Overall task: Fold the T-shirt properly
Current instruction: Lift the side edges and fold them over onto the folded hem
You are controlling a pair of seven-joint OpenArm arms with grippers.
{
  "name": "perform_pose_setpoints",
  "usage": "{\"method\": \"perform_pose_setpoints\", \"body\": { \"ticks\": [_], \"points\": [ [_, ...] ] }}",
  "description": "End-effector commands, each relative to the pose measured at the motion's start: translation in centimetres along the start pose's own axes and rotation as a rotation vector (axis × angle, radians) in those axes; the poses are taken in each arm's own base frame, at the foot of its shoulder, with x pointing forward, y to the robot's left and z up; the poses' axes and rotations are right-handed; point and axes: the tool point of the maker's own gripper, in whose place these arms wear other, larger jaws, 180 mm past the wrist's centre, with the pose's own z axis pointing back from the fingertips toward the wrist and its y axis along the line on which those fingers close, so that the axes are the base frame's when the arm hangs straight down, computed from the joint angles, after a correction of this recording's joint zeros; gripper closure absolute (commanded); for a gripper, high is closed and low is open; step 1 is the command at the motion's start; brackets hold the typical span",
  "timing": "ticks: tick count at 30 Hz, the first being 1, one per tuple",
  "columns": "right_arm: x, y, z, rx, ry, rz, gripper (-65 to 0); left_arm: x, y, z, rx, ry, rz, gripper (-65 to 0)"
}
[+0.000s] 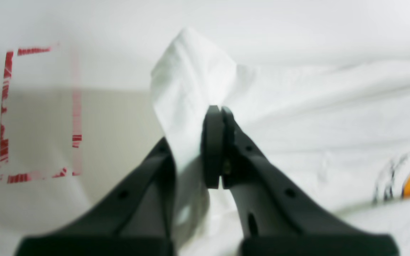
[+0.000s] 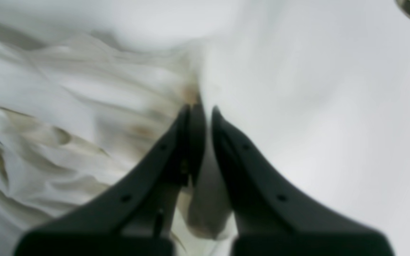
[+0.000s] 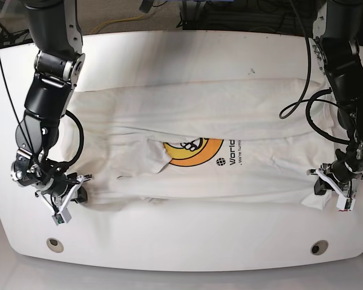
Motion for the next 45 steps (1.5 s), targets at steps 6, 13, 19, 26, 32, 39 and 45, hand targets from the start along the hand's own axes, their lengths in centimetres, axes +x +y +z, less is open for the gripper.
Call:
{"method": "perform_pose_setpoints", "body": {
  "ticks": [6, 13, 19, 26, 32, 39, 45],
  "points": [
    [0.7, -1.1, 4.1, -0.108, 0.005, 0.104, 0.0, 0.7, -0.8, 2.8, 0.012, -0.034, -0.096, 0.0],
    [-3.3, -1.5, 7.9, -0.208, 0.105, 0.122, 0.0, -3.0, -2.6, 4.9, 0.006, 0.011, -0.168, 0.0],
    [-7.0, 2.1, 9.3, -0.141, 0.118, 0.157, 0.0, -6.8, -1.3, 7.5, 0.058, 0.107, -0.161, -0.3],
    [-12.8, 4.7, 10.3, -0.047, 0.179, 0.086, 0.0, -11.3, -0.8, 9.4, 0.034, 0.235, -0.197, -0.3],
    [-15.8, 5.2, 10.9, -0.034, 0.215, 0.012, -17.6, -13.6, -0.5, 10.4, 0.015, 0.303, -0.230, -1.2],
    [-17.3, 5.5, 11.6, -0.032, 0.247, 0.007, -52.5, -15.4, -0.6, 11.1, 0.003, 0.351, -0.240, -46.9],
    [-13.1, 3.5, 13.7, -0.116, 0.111, 0.014, -52.6, -11.8, -1.2, 12.3, 0.007, 0.256, -0.254, -55.0]
  ]
}}
